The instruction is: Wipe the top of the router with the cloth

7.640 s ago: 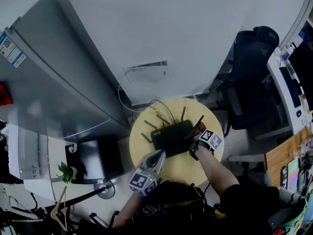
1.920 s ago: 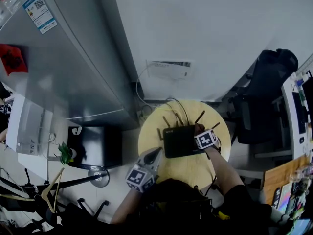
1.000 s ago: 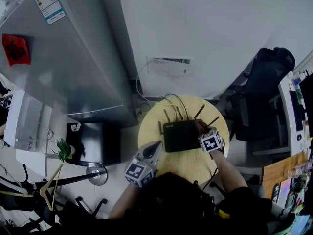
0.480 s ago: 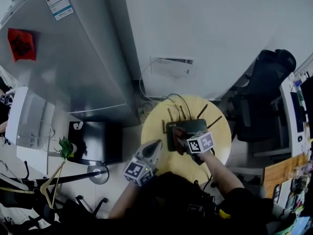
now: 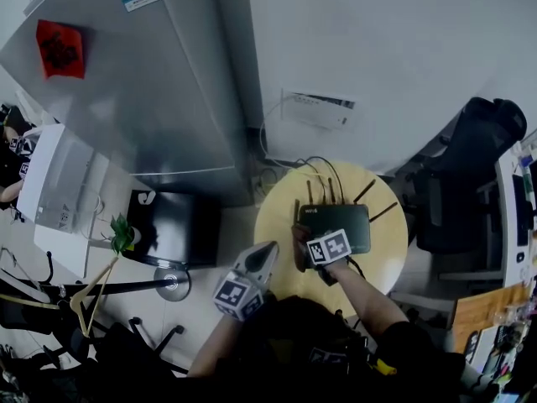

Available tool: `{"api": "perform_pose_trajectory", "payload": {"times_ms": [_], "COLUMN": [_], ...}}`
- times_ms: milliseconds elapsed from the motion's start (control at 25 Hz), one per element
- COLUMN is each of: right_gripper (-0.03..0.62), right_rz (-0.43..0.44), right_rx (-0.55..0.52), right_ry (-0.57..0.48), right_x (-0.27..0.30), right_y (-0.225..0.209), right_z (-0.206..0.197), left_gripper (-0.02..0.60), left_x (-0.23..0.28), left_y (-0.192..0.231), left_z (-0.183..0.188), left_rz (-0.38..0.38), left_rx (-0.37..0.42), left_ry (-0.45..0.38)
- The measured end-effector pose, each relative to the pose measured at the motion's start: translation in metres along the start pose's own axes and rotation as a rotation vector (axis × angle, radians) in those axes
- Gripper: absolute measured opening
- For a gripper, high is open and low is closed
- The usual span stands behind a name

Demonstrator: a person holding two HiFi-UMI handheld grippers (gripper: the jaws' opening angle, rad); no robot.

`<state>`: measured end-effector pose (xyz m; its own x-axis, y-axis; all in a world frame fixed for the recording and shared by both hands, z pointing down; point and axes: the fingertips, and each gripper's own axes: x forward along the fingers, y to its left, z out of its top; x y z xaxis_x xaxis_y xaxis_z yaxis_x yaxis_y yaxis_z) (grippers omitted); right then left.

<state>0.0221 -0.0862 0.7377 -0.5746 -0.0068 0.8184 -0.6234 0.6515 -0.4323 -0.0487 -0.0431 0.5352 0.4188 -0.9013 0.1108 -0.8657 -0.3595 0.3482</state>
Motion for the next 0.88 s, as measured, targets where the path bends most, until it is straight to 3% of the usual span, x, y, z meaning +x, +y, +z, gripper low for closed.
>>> {"api": "perform_pose_trajectory", "payload": {"times_ms": [240,480,640,880], "right_gripper": [0.063,0.063,0.063,0.063], "right_rz": [-0.149,-0.194,-0.234,-0.282], "right_rx": [-0.142,-0.207,-0.178,-0.113], "right_ry": [0.044,0.023,0.069,0.057], "right_x": [0.005,-0.010,-0.017,-0.036], "right_y": [-0.024,-0.028,-0.054,-0.083], "right_z": [-0.008,-0.001,-0.020,-0.030], "left_gripper": [0.002,0.002,0.002,0.002], "left_x": [0.002,0.008,0.016,0.032], "left_y": [-0.010,-0.016,-0.021,-0.032], "left_z": [-0.003,-0.003,-0.003,-0.007], "left_rz": [-0.011,-0.034,-0.061,-0.115], "left_rx": [-0.002,0.005,0.016,0.038], "left_ry": [0.003,0.009,0.015,0.035]}}
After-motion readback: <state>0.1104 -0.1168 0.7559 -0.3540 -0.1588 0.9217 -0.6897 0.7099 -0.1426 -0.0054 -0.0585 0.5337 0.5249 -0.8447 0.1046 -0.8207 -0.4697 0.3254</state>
